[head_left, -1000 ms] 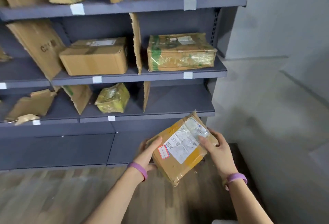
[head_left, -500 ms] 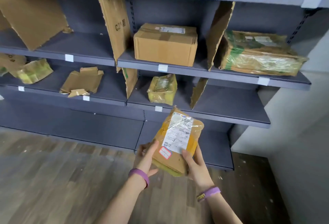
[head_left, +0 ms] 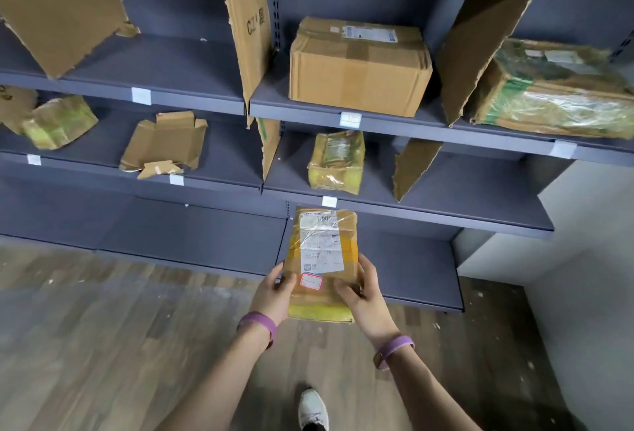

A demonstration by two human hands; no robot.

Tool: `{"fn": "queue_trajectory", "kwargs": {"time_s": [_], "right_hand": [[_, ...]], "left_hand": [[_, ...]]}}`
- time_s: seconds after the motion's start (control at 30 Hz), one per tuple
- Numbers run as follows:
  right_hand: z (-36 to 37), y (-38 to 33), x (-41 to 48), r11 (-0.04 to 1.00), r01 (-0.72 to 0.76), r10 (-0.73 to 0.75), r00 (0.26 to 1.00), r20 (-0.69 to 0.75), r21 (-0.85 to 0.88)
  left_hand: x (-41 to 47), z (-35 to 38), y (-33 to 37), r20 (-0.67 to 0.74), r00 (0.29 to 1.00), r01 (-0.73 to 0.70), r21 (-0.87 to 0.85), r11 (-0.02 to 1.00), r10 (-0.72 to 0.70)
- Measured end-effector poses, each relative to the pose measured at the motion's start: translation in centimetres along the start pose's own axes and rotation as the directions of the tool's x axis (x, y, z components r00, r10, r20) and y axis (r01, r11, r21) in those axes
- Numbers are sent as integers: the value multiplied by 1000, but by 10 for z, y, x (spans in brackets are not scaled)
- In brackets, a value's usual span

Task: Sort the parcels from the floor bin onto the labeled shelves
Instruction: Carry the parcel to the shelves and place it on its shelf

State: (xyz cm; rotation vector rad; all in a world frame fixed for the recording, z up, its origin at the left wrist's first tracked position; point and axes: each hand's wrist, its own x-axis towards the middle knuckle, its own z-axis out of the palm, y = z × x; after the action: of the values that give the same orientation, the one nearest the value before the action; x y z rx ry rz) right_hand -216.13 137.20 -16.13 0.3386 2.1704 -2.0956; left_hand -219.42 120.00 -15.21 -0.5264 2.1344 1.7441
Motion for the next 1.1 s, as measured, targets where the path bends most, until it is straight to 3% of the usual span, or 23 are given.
{"fn": "queue_trajectory", "kwargs": {"time_s": [0.33, 0.6, 0.83, 1.1], "right_hand": [[51, -1, 65, 994, -17, -5, 981, 195, 110], [131, 0, 98, 994, -84, 60, 951, 305, 64], [239, -5, 103, 996, -88, 81, 927, 365, 0], [393, -15, 79, 987, -136, 154, 946, 287, -84]], "left_hand": [[29, -48, 26, -101, 994, -44, 52, 998, 49], [44, -119, 27, -211, 971, -110, 35, 993, 115], [61, -230, 1, -272, 952, -118, 101, 988, 142], [78, -382, -26, -258, 959, -109, 36, 993, 115]]}}
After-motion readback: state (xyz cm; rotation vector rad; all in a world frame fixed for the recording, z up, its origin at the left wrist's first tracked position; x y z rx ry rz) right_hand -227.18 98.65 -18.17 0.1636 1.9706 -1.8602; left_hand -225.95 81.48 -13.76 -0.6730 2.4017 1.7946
